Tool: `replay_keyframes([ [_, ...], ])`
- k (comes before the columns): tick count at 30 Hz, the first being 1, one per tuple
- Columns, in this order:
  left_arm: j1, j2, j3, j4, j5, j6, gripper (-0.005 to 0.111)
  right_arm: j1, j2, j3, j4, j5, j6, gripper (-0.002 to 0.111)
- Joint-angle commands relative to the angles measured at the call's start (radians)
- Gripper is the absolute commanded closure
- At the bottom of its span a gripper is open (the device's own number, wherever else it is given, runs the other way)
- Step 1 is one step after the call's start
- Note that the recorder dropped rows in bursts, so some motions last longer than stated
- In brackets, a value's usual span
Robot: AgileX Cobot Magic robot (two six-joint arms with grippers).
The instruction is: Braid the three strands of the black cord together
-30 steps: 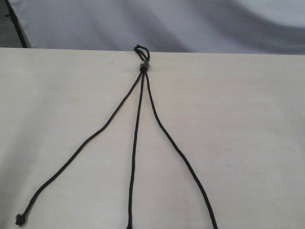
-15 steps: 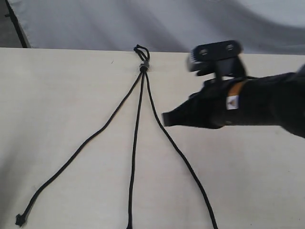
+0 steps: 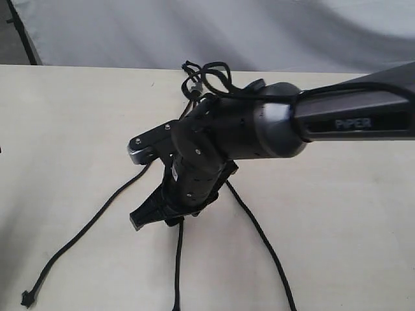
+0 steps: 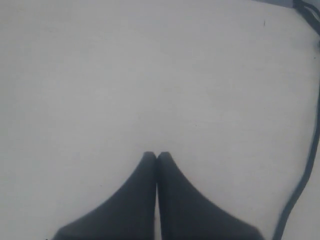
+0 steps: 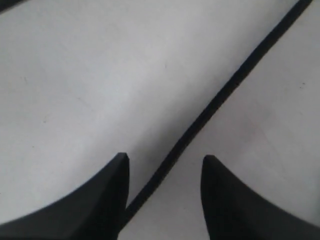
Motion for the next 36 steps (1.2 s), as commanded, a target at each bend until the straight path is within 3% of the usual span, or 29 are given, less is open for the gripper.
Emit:
replay_keyframes([
  [1, -0.005, 0.0, -0.005, -0.011, -0.001, 0.003, 0.107, 0.003, 0.056, -0.033, 0.006, 0.037, -0.008, 0.063],
  [6, -0.005, 0.0, -0.005, -0.011, -0.005, 0.003, 0.107, 0.003, 0.076, -0.033, 0.006, 0.055, -0.008, 0.067],
  [14, -0.005, 0.0, -0.005, -0.011, -0.005, 0.001, 0.107, 0.003, 0.074, -0.033, 0.008, 0.055, -0.026, 0.108],
  [19, -0.005, 0.0, -0.005, -0.011, -0.005, 0.001, 0.107, 0.001, 0.013, -0.069, -0.05, 0.173, -0.045, 0.109],
  [26, -0.005, 0.0, -0.005, -0.011, -0.005, 0.001, 0.107, -0.041, -0.064, -0.086, -0.377, 0.228, -0.011, 0.109],
  [31, -0.005, 0.0, -0.005, -0.011, -0.005, 0.001, 0.107, -0.245, 0.012, -0.086, -0.352, 0.236, 0.006, 0.109],
  [36, -0.005, 0.0, -0.005, -0.011, -0.005, 0.001, 0.107, -0.296, 0.083, -0.086, -0.214, 0.238, -0.053, 0.109],
])
